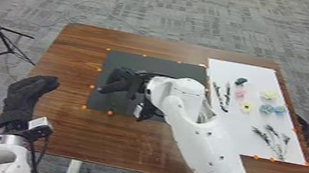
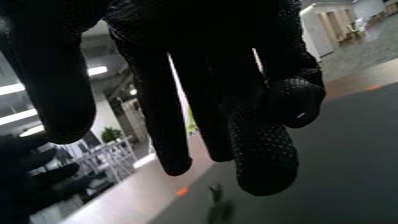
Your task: Arrange flowers
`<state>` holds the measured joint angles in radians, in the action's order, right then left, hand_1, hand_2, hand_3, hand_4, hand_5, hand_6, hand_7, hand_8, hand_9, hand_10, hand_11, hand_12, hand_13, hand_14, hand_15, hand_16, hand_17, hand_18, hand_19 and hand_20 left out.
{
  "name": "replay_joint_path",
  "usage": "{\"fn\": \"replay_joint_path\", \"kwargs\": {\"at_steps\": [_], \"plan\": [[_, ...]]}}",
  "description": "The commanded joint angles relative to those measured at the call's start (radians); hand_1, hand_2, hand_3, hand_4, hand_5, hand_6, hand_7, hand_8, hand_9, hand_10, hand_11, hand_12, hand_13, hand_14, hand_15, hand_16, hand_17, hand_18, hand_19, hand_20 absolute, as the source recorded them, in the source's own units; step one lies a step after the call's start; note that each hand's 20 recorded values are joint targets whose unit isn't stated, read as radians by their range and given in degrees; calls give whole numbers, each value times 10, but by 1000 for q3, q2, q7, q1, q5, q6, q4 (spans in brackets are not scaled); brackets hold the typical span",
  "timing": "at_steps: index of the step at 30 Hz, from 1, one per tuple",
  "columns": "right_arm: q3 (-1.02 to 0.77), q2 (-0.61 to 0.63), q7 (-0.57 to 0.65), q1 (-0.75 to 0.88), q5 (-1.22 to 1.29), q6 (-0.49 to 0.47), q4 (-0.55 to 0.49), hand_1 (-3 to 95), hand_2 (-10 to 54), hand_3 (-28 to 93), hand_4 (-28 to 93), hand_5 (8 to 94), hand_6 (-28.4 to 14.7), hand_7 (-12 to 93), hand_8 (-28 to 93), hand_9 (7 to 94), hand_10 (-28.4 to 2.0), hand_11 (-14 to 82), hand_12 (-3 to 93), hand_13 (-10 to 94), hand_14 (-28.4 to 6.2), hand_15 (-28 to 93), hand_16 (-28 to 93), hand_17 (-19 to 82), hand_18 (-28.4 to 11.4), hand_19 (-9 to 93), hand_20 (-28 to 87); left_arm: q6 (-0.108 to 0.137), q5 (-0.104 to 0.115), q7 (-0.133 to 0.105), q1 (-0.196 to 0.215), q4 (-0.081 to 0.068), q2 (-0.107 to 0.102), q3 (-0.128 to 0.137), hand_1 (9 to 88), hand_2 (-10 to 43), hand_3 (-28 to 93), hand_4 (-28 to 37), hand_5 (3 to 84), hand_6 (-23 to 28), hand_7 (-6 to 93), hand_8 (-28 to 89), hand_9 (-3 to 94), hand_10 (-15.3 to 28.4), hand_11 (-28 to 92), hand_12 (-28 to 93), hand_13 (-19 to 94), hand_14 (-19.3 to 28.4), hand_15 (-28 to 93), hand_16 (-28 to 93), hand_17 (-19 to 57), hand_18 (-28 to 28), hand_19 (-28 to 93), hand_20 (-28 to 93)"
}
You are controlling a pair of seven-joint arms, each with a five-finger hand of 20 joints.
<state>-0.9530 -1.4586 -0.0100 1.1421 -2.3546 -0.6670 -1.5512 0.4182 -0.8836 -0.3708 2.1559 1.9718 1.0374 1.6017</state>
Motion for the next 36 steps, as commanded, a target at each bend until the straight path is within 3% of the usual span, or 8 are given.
{"fn": "replay_joint_path", "kwargs": {"at_steps": [1,13,27,36], "plan": [[6,119,33,30,50,24,-81,209,156,518,-144,548,-49,110,-92,584,-150,73,88,707,-180,609,257,358,-282,879,521,-5,0,15,30,14,-4,20,400,59,709,-135,596,31,210,77,585,142,242,135,466,160,245,-10,147,94,86,257],[-3,163,60,90,81,3,-110,207,156,517,-143,565,-56,106,-89,595,-151,73,88,711,-179,604,265,361,-279,882,519,-20,-1,23,39,19,-6,30,393,57,712,-134,595,31,209,69,584,142,241,136,466,161,246,-10,145,95,89,255],[14,157,67,118,96,-33,-135,209,157,511,-143,598,-51,110,-90,635,-152,79,91,716,-178,605,270,364,-279,888,519,-12,3,17,53,27,-1,39,385,54,717,-134,593,30,208,59,584,141,240,136,465,162,247,-10,141,97,94,252],[24,122,60,111,97,-39,-132,209,157,512,-142,600,-50,111,-90,636,-151,79,91,716,-178,606,273,364,-279,889,519,-9,2,19,46,25,1,32,381,53,720,-136,591,29,208,50,582,141,239,136,464,162,247,-10,139,97,96,251]]}}
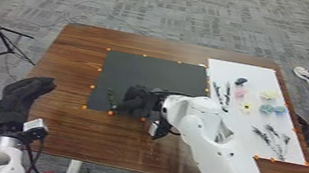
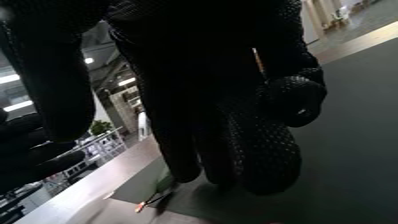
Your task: Arrange flowers
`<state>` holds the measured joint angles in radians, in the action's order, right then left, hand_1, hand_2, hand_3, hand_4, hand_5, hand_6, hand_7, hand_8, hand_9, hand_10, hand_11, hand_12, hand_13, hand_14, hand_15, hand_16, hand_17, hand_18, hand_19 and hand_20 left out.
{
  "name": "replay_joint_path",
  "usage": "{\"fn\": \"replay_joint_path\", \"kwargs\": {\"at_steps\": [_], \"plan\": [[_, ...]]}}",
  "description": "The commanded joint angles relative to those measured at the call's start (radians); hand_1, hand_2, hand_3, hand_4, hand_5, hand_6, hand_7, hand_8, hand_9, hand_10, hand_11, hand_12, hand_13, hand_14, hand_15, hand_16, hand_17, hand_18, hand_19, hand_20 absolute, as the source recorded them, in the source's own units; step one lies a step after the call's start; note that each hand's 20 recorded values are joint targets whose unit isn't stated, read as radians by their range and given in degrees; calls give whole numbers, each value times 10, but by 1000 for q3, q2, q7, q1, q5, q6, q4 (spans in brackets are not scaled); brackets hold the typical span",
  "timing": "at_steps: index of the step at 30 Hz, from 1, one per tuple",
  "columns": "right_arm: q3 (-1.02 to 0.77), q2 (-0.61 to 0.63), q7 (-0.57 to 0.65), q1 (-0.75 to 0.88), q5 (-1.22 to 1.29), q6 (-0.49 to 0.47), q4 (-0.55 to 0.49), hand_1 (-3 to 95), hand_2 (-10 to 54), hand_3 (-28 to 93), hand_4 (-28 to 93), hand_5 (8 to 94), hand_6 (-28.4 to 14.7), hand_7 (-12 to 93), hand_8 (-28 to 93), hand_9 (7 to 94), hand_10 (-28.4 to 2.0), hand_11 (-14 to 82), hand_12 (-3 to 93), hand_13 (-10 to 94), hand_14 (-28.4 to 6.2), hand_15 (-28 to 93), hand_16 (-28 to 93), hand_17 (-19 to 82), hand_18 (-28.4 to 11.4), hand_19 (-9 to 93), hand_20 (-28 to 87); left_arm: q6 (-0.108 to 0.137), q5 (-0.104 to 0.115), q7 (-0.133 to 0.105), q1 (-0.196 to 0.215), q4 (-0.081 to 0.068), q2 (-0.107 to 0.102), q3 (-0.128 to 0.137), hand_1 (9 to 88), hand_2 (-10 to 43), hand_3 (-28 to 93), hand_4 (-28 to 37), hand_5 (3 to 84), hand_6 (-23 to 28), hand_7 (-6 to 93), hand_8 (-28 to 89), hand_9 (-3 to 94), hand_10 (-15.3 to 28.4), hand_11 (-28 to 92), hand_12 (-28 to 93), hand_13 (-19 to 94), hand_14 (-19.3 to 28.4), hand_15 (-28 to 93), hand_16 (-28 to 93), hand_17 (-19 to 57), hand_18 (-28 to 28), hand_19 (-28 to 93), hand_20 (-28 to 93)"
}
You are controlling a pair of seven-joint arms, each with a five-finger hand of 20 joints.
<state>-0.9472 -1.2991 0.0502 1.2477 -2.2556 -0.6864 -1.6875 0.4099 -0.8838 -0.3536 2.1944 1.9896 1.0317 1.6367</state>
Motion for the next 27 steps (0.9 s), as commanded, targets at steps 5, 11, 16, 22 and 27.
{"fn": "replay_joint_path", "kwargs": {"at_steps": [5,11,16,22,27], "plan": [[20,-54,-10,4,-13,-26,11,210,158,511,-142,600,-50,111,-90,636,-151,79,92,716,-178,606,274,364,-279,888,520,0,2,4,1,6,7,-7,381,53,720,-137,591,29,209,48,581,141,238,137,463,163,247,-10,138,98,97,250],[20,-74,-9,4,-11,-31,23,210,158,508,-141,600,-50,111,-90,636,-151,79,91,716,-179,606,274,364,-278,888,519,-4,5,2,5,6,9,-6,378,52,722,-137,591,28,209,43,580,141,238,137,464,163,247,-10,137,98,98,249],[23,-72,-11,2,-15,-28,24,208,159,511,-141,600,-50,111,-90,636,-151,79,91,715,-178,607,274,364,-278,888,520,-5,6,0,1,4,10,-10,378,52,722,-138,591,30,208,40,580,141,238,137,463,163,248,-10,136,98,98,248],[-10,-26,21,-15,32,-32,-4,207,159,514,-142,599,-50,111,-90,636,-151,80,91,714,-179,607,273,364,-279,888,519,3,8,-1,10,11,11,-4,378,52,722,-138,591,30,210,41,579,141,237,137,463,162,248,-10,135,99,99,248],[-83,65,79,-12,95,-18,-108,205,159,515,-141,606,-52,115,-86,649,-157,87,100,703,-181,606,275,356,-277,883,519,7,2,3,13,14,10,-1,378,51,722,-138,591,29,210,42,579,141,237,137,462,163,248,-10,134,99,99,247]]}}
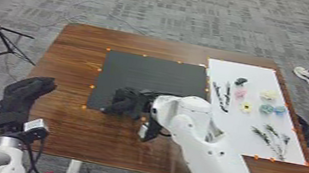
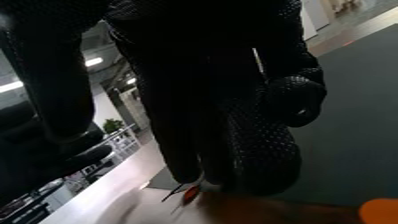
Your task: Arrange flowers
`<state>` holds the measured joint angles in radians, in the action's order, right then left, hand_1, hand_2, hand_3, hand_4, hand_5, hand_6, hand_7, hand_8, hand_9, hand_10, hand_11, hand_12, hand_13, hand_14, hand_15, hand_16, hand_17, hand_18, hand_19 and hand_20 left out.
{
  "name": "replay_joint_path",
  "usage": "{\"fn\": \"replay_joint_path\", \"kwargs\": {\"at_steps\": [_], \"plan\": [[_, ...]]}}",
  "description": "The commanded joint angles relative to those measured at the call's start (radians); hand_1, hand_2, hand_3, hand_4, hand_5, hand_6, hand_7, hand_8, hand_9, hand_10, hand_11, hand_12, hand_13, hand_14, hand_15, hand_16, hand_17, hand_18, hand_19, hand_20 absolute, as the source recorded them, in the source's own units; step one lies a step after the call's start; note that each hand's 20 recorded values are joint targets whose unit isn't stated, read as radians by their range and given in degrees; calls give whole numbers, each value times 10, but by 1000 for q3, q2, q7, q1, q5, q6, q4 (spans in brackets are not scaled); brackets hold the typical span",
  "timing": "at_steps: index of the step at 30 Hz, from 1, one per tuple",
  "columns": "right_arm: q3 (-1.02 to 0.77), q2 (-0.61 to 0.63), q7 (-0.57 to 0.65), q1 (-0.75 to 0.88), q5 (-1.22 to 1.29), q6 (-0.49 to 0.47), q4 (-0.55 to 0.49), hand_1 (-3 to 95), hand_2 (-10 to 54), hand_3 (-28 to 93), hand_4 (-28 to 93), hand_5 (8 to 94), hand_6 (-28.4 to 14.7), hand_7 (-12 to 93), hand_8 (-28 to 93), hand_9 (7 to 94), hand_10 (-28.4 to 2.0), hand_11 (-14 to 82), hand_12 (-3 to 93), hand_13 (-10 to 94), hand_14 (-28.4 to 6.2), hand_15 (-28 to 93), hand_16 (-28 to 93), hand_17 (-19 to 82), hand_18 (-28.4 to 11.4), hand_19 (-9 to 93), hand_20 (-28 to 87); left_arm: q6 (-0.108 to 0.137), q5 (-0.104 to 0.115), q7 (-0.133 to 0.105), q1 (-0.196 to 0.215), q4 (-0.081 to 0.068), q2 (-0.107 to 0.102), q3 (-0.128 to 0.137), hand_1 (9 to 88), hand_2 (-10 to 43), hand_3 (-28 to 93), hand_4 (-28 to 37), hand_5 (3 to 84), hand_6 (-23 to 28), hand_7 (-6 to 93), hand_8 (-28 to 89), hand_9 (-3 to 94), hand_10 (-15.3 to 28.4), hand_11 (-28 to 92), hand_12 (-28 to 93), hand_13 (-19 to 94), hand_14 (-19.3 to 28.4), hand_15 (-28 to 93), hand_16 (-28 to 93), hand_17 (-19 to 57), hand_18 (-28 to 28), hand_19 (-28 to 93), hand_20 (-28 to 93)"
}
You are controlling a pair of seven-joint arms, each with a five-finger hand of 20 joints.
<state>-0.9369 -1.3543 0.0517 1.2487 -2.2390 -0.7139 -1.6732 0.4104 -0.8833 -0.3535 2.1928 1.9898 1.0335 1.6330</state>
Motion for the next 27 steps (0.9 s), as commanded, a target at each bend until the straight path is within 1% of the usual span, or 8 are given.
{"fn": "replay_joint_path", "kwargs": {"at_steps": [1,5,9,12,14,16,21,27], "plan": [[-115,145,86,-1,90,27,-154,207,154,517,-140,609,-53,116,-85,654,-159,91,104,700,-181,606,275,353,-277,881,519,6,3,1,15,13,7,2,377,52,722,-138,591,29,210,43,579,141,237,137,463,162,248,-10,134,99,100,247],[-233,242,112,75,111,118,-287,244,90,544,-128,623,-52,129,-79,691,-172,115,134,689,-178,602,275,346,-273,870,517,10,-6,4,16,19,4,5,376,51,723,-137,591,29,209,40,580,141,237,137,463,163,249,-10,134,99,100,247],[-372,349,157,193,120,310,-405,304,-6,596,-131,636,-44,166,-68,723,-166,163,178,688,-165,597,271,344,-266,861,514,10,-5,8,19,21,-1,14,376,51,723,-137,591,28,210,41,580,141,237,137,462,164,250,-10,133,99,101,247],[-489,413,189,300,55,467,-444,338,-68,616,-134,638,-41,199,-59,733,-163,210,204,690,-155,602,272,350,-261,863,515,5,-7,12,19,21,-4,19,375,50,723,-136,591,28,209,39,580,141,238,137,462,163,250,-10,133,100,102,247],[-568,435,207,361,8,515,-440,355,-94,626,-147,641,-45,239,-52,727,-158,299,258,698,-140,621,285,362,-252,873,519,1,-11,12,23,22,-3,23,375,50,722,-136,591,28,209,38,580,141,237,137,462,163,249,-10,133,100,103,247],[-631,443,240,402,-20,515,-415,341,-95,638,-167,640,-48,246,-47,721,-158,339,283,700,-135,625,293,370,-250,879,523,0,-5,7,31,25,-2,29,375,50,722,-136,591,28,209,37,579,141,237,137,462,163,249,-11,133,100,103,246],[-741,448,275,511,-43,531,-350,324,-95,650,-188,632,-55,257,-44,713,-152,391,318,719,-120,634,303,394,-243,894,529,-3,-8,4,38,28,0,33,374,49,722,-135,591,28,210,36,580,140,238,137,462,163,250,-11,133,100,104,246],[-804,434,281,642,-137,579,-296,359,-95,645,-203,682,-29,306,-55,787,-126,409,317,787,-92,629,319,452,-232,924,530,-10,-8,-3,45,33,-2,39,372,47,723,-136,590,27,210,32,580,139,237,137,463,164,250,-10,132,101,107,246]]}}
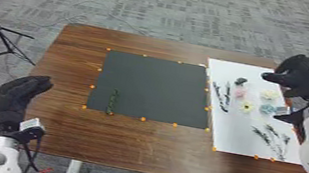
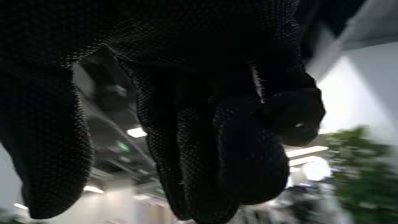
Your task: Arrange flowers
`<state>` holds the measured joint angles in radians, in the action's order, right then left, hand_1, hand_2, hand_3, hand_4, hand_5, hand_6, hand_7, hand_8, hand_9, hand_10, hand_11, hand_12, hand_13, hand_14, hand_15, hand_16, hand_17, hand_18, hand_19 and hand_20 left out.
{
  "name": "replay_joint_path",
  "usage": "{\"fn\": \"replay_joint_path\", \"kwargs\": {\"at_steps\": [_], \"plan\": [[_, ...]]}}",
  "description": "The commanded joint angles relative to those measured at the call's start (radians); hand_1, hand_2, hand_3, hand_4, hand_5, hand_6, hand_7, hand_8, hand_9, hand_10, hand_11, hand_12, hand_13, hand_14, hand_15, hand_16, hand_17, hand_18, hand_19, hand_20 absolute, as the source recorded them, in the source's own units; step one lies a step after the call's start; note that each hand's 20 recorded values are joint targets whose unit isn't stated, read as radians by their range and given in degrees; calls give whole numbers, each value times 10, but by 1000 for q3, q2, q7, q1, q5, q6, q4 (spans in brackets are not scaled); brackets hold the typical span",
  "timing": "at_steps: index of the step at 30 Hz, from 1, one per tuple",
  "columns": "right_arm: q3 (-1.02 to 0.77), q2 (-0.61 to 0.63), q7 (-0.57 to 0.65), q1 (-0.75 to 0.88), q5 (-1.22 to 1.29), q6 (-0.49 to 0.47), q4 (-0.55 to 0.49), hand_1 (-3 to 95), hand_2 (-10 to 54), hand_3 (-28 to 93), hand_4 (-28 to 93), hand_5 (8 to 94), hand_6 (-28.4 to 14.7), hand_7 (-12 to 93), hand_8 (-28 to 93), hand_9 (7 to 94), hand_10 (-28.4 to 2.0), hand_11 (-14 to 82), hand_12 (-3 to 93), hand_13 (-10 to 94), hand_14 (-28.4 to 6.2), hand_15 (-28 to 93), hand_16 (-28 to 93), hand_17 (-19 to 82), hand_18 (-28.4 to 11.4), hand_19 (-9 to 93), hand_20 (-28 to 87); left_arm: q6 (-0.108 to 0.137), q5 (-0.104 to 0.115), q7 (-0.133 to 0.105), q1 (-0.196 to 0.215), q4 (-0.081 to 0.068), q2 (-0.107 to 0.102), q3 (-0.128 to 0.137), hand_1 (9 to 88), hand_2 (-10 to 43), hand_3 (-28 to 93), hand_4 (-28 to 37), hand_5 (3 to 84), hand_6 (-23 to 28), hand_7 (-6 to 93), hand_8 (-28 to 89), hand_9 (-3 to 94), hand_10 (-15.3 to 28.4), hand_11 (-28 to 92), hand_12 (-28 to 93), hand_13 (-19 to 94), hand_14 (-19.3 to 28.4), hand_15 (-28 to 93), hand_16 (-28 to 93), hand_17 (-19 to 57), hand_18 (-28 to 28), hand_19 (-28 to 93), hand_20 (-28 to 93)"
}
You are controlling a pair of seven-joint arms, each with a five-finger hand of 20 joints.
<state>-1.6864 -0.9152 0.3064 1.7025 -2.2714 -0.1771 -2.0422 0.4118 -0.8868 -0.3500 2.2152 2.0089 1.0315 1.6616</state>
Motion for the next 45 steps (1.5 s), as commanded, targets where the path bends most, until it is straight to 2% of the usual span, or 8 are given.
{"fn": "replay_joint_path", "kwargs": {"at_steps": [1,7,24,26,29,32,36,45], "plan": [[-55,-4,35,198,-95,54,82,365,-95,645,-205,692,-25,310,-58,799,-124,409,317,800,-85,626,322,469,-227,927,536,-10,-4,-6,24,15,1,11,371,47,724,-136,590,27,210,31,580,139,237,137,463,164,251,-10,132,101,107,246],[-76,-21,42,246,-121,54,104,364,-95,645,-207,735,-18,309,-58,849,-110,413,320,866,-55,612,335,542,-207,932,573,-8,-3,-10,30,18,6,13,369,47,725,-136,591,27,210,26,579,140,237,137,464,164,251,-11,132,101,107,245],[-15,23,50,275,-143,-46,108,384,-95,635,-214,756,-18,286,-47,880,-98,395,316,904,-39,578,351,581,-190,932,568,-13,-5,-3,45,29,13,17,367,45,725,-135,591,26,210,20,579,140,236,137,466,165,252,-11,132,102,108,244],[-2,34,54,266,-139,-61,106,418,-95,615,-219,756,-16,260,109,886,-97,390,319,909,-37,571,356,584,-188,932,565,-17,-5,-4,45,29,14,18,368,46,724,-136,590,26,210,20,579,141,236,137,467,165,252,-11,132,102,108,244],[8,44,55,255,-135,-72,106,476,-95,558,-201,760,-14,239,197,891,-92,391,316,915,-35,565,358,588,-186,932,563,-18,-5,-4,45,29,15,19,368,46,723,-135,590,27,209,18,579,140,236,137,467,165,253,-11,132,103,109,244],[20,54,70,245,-122,-64,108,562,-95,453,-148,775,-9,227,234,898,-90,393,315,926,-31,564,357,597,-182,932,563,-15,-3,-4,48,31,15,20,367,46,723,-134,590,27,209,17,579,140,236,137,467,166,254,-11,132,103,109,244],[13,62,82,234,-96,-35,97,585,-95,548,-182,793,-1,245,238,915,-79,403,320,937,-25,576,357,616,-180,932,568,-13,0,-4,52,33,16,23,367,46,723,-135,589,26,210,17,579,141,236,137,468,166,254,-11,132,103,109,244],[-47,93,87,202,-8,28,-14,601,-95,570,-174,797,-4,269,239,929,-67,424,323,937,-14,625,313,652,-164,932,584,-14,4,-4,58,38,14,26,366,47,724,-134,588,26,209,11,579,140,236,137,468,167,256,-12,132,103,110,243]]}}
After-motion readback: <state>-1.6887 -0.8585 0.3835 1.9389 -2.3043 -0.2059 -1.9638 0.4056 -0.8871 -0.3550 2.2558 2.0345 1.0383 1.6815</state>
